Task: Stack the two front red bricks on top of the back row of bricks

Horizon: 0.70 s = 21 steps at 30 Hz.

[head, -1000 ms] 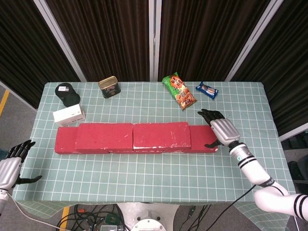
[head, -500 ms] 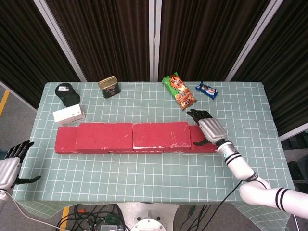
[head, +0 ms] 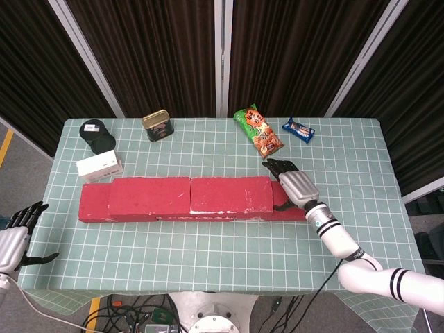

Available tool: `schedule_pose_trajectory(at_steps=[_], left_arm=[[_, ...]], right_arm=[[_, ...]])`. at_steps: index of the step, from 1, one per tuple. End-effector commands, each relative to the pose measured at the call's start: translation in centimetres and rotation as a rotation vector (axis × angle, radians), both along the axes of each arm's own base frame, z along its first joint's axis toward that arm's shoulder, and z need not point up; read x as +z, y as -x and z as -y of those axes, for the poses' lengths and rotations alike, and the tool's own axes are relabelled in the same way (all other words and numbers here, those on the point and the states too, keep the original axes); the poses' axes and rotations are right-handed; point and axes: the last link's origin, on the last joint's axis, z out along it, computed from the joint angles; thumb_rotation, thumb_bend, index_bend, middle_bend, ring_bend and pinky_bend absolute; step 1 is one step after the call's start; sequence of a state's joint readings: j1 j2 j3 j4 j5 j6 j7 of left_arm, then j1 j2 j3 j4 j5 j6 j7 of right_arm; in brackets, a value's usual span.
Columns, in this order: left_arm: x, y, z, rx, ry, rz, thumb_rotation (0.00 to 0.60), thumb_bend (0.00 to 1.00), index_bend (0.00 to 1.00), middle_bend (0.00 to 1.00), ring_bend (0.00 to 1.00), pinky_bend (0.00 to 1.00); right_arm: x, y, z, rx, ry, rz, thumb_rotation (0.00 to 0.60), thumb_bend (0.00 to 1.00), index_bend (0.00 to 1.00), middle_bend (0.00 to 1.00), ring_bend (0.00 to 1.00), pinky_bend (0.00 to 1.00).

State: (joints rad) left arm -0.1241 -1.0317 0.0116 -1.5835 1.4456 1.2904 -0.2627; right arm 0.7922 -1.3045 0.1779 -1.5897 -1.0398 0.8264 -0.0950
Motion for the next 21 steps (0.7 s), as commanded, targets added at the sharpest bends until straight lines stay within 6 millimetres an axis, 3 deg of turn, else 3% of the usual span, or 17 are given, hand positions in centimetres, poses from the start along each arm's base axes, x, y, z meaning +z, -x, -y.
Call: schedule_pose_trajectory(at_steps=[1,5,10,17,21], left_arm=[[0.0,0.0,0.0,-0.001,0.001,0.0,0.6,0.0,0.06,0.0,0.0,0.0],[0.0,-0.2,0.1,-0.01,-0.003,-0.003,0.6,0.0,0.06,0.0,0.0,0.0],[0.3,-0.6,0.3,-0.049,-0.04,-0.005,0.6,0.0,0.06,0.0,0.0,0.0],[0.2,-1.7,1.0,-0.151,-0.077,-0.076,0.6,0.0,0.06,0.0,0.0,0.0],[-0.1,-2.1,1.3,-0.197,-0.086,-0.124,0.6,0.0,0.06,0.0,0.0,0.0]], right_arm=[[0.3,0.0,-0.1,0.004,0.008,-0.001,0.6,0.05,0.0,0.0,0.0,0.0],[2.0,0.4,-0.5,0.014,0.045,-0.013,0.6,0.05,0.0,0.0,0.0,0.0],[5.2,2.4,-2.7,0.035,0.129,-0.077,0.6,0.03,0.0,0.0,0.0,0.0],[9.2,7.4,-8.6,-0.004,0.25,-0.178,0.6,0.0,0.0,0.0,0.0,0.0],[10.4,10.2,-11.8,-0.041,0.316,-0.217,0.6,0.0,0.0,0.0,0.0,0.0]])
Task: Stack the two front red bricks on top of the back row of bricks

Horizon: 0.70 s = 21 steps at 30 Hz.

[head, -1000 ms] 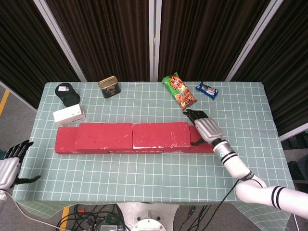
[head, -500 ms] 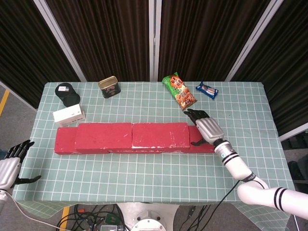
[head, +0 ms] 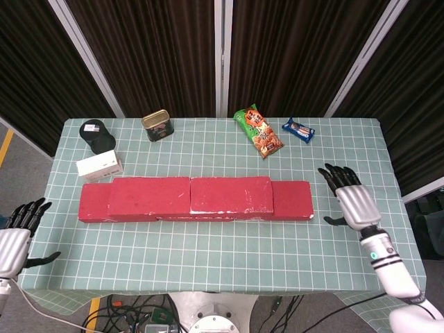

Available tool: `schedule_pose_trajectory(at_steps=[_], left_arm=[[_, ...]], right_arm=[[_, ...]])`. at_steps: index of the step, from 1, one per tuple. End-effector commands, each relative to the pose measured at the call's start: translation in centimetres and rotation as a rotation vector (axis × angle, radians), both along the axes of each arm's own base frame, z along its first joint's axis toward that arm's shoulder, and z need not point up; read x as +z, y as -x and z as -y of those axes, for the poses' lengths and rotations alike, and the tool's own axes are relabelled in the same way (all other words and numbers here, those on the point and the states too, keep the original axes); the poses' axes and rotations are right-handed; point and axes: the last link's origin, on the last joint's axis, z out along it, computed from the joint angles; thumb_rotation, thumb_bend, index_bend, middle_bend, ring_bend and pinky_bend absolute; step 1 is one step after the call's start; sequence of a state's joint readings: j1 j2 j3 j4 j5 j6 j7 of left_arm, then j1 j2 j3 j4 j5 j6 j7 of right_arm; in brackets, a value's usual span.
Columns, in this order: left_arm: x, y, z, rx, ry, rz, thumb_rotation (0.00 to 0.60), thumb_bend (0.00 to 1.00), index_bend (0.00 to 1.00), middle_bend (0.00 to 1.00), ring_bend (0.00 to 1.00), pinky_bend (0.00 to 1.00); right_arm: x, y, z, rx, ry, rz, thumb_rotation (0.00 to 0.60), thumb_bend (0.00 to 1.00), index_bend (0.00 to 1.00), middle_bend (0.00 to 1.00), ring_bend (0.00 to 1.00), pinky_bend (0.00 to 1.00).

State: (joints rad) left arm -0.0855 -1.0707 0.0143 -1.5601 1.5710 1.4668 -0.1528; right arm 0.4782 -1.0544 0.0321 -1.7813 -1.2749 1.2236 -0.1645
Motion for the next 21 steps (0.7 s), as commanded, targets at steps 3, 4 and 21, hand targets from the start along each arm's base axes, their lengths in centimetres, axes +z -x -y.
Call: schedule_pose_trajectory(at_steps=[3,4,21], left_arm=[[-0.4,-0.3,0.5,-0.04,-0.021,-0.048,0.6,0.0,0.06,0.0,0.0,0.0],[-0.3,-0.3,0.5,-0.039,-0.026,-0.056,0.6,0.0,0.06,0.0,0.0,0.0],[-0.7,0.5,0.7,0.006,-0.077,-0.15,0.6,0.0,0.06,0.0,0.0,0.0]], right_arm=[[1.7,4.3,-5.3,-0.039,0.095,-0.069,0.6,0.0,0.0,0.0,0.0,0.0],[1.8,4.9,-5.8,-0.043,0.111,-0.078,0.6,0.0,0.0,0.0,0.0,0.0],[0.8,10.1,-11.3,-0.126,0.213,-0.072,0.6,0.0,0.0,0.0,0.0,0.0]])
